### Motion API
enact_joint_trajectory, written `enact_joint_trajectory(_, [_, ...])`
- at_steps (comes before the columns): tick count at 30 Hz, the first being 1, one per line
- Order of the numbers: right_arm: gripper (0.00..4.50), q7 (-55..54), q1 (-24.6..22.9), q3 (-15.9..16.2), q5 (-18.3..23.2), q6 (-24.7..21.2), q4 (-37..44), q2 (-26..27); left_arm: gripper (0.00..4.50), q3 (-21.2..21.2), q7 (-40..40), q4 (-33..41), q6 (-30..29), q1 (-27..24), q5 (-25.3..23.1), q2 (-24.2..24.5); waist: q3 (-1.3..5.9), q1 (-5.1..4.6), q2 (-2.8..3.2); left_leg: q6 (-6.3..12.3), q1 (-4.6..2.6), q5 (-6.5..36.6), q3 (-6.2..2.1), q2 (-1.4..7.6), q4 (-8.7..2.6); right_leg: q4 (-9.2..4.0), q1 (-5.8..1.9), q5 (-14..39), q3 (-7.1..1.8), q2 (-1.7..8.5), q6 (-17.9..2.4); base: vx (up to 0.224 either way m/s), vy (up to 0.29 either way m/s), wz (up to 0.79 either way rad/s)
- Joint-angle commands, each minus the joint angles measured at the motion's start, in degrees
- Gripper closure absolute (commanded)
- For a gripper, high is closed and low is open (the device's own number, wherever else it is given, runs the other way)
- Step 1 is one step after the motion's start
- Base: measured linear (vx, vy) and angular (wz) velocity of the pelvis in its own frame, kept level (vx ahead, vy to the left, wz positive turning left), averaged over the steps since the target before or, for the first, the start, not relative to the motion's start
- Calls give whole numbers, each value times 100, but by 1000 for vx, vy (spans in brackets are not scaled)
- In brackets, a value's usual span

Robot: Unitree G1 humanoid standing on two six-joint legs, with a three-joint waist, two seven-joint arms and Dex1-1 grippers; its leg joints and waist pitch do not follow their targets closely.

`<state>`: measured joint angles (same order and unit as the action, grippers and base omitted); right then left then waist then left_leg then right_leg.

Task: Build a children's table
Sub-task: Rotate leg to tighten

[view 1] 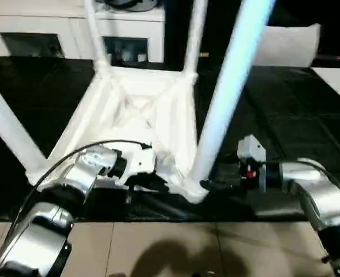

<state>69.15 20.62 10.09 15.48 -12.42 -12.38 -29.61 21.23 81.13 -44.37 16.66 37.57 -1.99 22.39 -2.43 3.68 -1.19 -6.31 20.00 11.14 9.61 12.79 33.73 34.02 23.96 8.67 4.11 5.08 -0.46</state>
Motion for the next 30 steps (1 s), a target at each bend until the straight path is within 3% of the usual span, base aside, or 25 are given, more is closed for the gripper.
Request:
enact_joint_trajectory(1, [75, 157, 112, 74, 82, -57, -143, 18, 450, 391, 324, 209, -24, -208, -87, -59, 363, 4, -25, 375, 28, 1175, 72, 42, -397, -357, -323, 1535, -195, 202, -1149, 0, 0, 0])
enact_joint_trajectory(3, [94, 379, 202, 167, 163, -177, -228, 63, 450, 385, 304, 396, -134, -274, -28, -88, 372, 13, -23, 404, 40, 1000, 84, 38, -382, -307, -350, 1158, -194, 203, -1290, 0, 0, 0])
enact_joint_trajectory(4, [106, 437, 223, 189, 180, -212, -244, 72, 450, 371, 306, 453, -190, -295, 5, -98, 379, 28, -53, 433, 44, 906, 86, 41, -373, -271, -373, 1021, -192, 207, -1352, 0, 0, 0])
enact_joint_trajectory(6, [116, 622, 292, 272, 191, -275, -298, 93, 450, 270, 346, 711, -468, -394, 194, -131, 367, 44, -42, 451, 47, 890, 96, 43, -373, -270, -373, 1031, -195, 215, -1374, 0, 0, 0])
enact_joint_trajectory(16, [202, 900, 426, 354, 207, -348, -525, 149, 450, 184, 337, 1067, -860, -551, 214, -24, 348, 95, -35, 302, 13, 1099, 99, 31, -391, -348, -347, 1636, -207, 223, -1116, 0, 0, 0])
enact_joint_trajectory(22, [234, 919, 346, 330, 288, -471, -432, 169, 450, 119, 209, 1215, -1359, -619, 198, -16, 348, 78, -25, 293, 16, 1068, 96, 29, -393, -342, -348, 1575, -207, 217, -1131, 0, 0, 0])
enact_joint_trajectory(23, [236, 897, 338, 321, 298, -483, -423, 178, 450, 113, 189, 1221, -1386, -623, 196, -20, 349, 80, 3, 286, 11, 1075, 94, 26, -393, -342, -346, 1575, -208, 217, -1136, 0, 0, 0])
enact_joint_trajectory(24, [237, 615, 305, 234, 307, -587, -401, 287, 450, 79, 33, 1291, -1586, -655, 191, -51, 347, 67, -12, 275, 11, 1073, 98, 23, -394, -346, -346, 1550, -211, 208, -1139, 0, 0, 0])
enact_joint_trajectory(25, [237, 491, 298, 205, 295, -620, -401, 332, 450, 65, -22, 1318, -1650, -668, 193, -66, 343, 71, 23, 270, 10, 1096, 91, 21, -398, -345, -346, 1570, -207, 210, -1143, 0, 0, 0])
enact_joint_trajectory(27, [238, -356, 292, 132, 11, -675, -489, 618, 450, -17, -344, 1518, -2076, -759, 245, -207, 324, 16, 1, 203, 24, 1264, 89, 7, -414, -375, -335, 1862, -202, 214, -1055, 0, 0, 0])
enact_joint_trajectory(30, [241, -1323, 354, 23, -233, -797, -645, 1028, 450, -99, -881, 1792, -2573, -854, 208, -453, 276, -107, 34, 55, 8, 1683, 50, -36, -435, -488, -302, 2882, -157, 201, -700, 0, 0, 0])
